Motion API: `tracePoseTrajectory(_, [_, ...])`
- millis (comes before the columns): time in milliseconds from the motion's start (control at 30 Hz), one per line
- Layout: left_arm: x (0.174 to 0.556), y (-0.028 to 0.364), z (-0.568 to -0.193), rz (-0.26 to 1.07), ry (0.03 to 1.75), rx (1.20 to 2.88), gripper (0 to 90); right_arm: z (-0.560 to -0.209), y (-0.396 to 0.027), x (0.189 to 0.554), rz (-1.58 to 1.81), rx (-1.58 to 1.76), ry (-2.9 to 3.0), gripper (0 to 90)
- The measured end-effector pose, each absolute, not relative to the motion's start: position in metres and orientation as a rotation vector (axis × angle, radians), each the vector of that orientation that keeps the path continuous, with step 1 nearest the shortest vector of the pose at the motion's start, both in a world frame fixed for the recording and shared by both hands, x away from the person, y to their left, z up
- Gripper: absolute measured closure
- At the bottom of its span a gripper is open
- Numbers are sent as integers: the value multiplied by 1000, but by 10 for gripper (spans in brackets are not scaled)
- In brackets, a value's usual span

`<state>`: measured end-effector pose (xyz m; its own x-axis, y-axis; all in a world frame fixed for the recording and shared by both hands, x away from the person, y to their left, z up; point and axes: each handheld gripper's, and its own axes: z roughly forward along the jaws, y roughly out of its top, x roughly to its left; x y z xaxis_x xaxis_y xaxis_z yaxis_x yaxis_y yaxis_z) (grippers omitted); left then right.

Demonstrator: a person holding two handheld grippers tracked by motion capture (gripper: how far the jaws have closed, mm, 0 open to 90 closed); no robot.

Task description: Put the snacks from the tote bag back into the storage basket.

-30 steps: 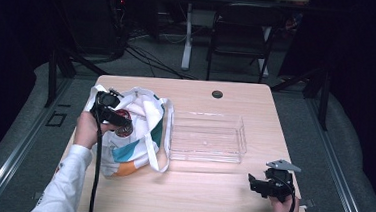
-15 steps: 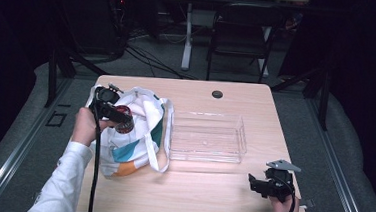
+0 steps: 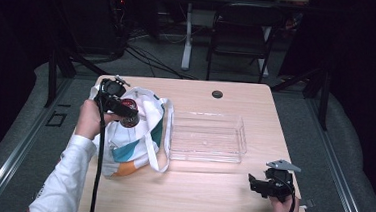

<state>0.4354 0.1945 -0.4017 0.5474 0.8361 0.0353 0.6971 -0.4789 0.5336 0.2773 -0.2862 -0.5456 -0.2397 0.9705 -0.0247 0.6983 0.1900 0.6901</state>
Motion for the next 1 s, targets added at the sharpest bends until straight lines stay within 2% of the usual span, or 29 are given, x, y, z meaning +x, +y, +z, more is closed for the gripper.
tracePoseTrajectory(1000, [440, 151, -376, 402, 1111, 2374, 258, -546, -287, 277, 781, 1558, 2010, 142])
